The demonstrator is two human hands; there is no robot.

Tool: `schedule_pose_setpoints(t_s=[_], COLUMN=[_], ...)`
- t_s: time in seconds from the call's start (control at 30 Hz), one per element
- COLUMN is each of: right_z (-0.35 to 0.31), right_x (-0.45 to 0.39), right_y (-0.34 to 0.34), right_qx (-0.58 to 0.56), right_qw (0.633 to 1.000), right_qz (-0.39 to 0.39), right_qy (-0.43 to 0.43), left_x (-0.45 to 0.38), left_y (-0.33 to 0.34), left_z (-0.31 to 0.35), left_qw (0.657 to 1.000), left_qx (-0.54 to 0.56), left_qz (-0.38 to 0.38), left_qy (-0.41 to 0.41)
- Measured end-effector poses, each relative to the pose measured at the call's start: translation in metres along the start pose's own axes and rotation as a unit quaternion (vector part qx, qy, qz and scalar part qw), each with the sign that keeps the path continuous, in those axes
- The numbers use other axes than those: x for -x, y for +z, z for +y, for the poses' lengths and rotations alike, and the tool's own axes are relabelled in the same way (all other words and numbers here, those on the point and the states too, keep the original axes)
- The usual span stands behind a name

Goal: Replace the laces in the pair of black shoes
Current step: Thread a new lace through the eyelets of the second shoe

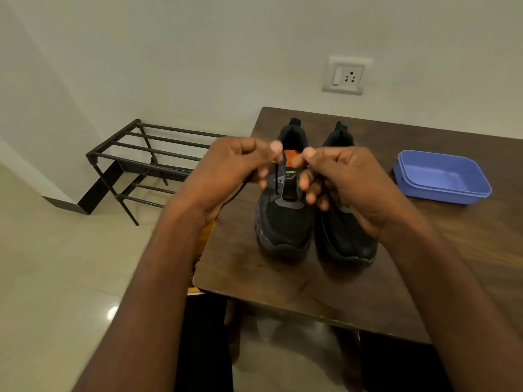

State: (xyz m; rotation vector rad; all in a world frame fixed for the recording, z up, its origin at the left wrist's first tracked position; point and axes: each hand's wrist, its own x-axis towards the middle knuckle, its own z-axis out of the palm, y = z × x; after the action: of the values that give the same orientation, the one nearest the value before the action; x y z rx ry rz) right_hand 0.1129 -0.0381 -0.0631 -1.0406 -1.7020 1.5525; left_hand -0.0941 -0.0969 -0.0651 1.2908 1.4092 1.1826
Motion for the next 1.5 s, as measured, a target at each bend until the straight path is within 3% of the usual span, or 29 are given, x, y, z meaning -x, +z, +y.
schedule_pose_setpoints(t_s=[0.1, 0.2, 0.33, 0.53, 0.6, 0.77, 0.87, 0.93, 1.07, 1.27, 1.5], right_z=[-0.02, -0.034, -0.041, -0.019, 0.001, 0.045, 0.057, 0.062, 0.061, 0.045, 0.025], right_x=[0.009, 0.017, 0.025, 0.013, 0.005, -0.015, -0.021, -0.024, -0.026, -0.023, -0.006], right_y=[0.001, -0.002, -0.004, -0.007, -0.002, 0.009, 0.013, 0.011, 0.007, -0.007, -0.046], right_qx=[-0.046, -0.054, -0.072, 0.016, 0.099, 0.361, 0.359, 0.34, 0.35, 0.414, 0.452], right_qw=[0.994, 0.986, 0.979, 0.979, 0.981, 0.93, 0.929, 0.934, 0.931, 0.908, 0.879], right_qz=[0.007, 0.032, 0.056, 0.105, 0.108, 0.07, 0.086, 0.104, 0.105, 0.04, 0.104], right_qy=[-0.097, -0.153, -0.185, -0.173, -0.127, -0.007, 0.024, 0.028, 0.012, 0.046, 0.108], left_x=[0.004, 0.01, 0.012, 0.013, 0.008, -0.008, -0.016, -0.018, -0.025, -0.033, -0.029], left_y=[0.007, 0.008, 0.011, 0.018, 0.018, 0.021, 0.032, 0.042, 0.051, 0.049, 0.051], left_z=[0.04, 0.068, 0.084, 0.105, 0.104, 0.042, -0.018, -0.049, -0.067, -0.069, -0.067], left_qw=[0.991, 0.982, 0.961, 0.936, 0.944, 0.981, 0.975, 0.974, 0.963, 0.952, 0.942], left_qx=[0.096, 0.054, -0.022, 0.031, -0.013, -0.08, -0.144, -0.175, -0.239, -0.279, -0.283], left_qz=[0.008, 0.044, 0.09, 0.075, 0.089, 0.159, 0.167, 0.129, 0.112, 0.102, 0.126], left_qy=[0.093, 0.175, 0.26, 0.343, 0.316, 0.08, -0.019, -0.065, -0.056, -0.079, -0.127])
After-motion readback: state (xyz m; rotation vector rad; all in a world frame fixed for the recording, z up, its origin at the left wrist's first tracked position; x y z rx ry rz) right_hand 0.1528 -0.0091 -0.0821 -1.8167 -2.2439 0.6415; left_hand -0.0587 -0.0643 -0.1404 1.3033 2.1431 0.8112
